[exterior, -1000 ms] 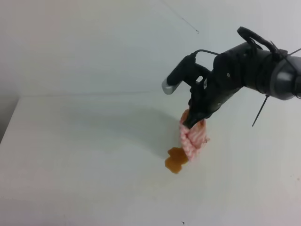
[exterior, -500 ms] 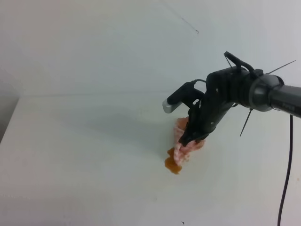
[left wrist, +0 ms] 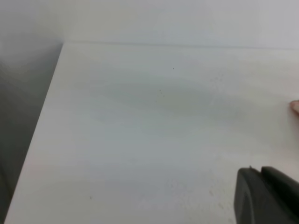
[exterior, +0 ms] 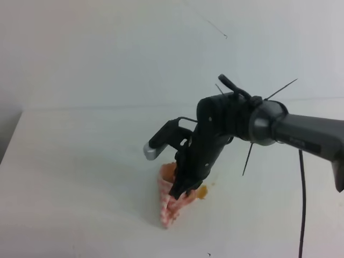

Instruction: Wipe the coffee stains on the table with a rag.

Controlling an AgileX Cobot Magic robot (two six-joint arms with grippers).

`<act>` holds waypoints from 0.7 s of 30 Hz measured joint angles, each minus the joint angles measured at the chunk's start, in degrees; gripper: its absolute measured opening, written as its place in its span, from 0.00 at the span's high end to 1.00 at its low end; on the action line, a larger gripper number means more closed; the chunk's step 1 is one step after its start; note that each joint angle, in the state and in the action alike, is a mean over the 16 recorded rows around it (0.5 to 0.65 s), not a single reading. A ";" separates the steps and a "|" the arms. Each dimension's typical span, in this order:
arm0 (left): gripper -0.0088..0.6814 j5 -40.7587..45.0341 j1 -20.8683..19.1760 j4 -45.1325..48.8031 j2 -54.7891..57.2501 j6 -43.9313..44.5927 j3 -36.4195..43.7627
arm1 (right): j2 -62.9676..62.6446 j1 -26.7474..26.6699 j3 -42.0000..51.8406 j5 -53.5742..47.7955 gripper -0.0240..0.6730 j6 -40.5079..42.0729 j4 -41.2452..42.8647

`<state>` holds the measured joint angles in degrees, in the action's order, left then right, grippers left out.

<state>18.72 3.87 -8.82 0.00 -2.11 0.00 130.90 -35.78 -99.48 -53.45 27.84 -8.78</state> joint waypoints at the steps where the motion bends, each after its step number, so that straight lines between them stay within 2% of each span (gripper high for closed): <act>1: 0.99 0.00 0.00 0.00 0.00 0.00 0.00 | 0.01 -0.53 0.00 -1.11 0.96 -0.71 1.65; 6: 0.99 0.00 0.00 0.00 0.00 0.00 0.00 | -0.22 -1.80 0.00 -6.64 0.96 -4.91 11.48; 12: 0.99 0.00 0.00 0.00 0.00 -0.04 0.00 | -2.14 -0.03 0.00 -11.45 0.96 -9.21 21.70; 16: 0.99 -0.24 0.04 -0.01 -0.39 -0.03 0.62 | -4.43 2.43 0.00 -12.65 0.96 -10.40 25.31; 21: 0.99 -0.24 0.04 -0.01 -0.39 -0.06 0.62 | -6.90 5.37 0.00 -12.62 0.96 -10.46 25.76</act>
<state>18.48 3.91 -8.83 -0.39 -2.18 0.62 124.00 -30.42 -99.48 -66.07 17.38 16.98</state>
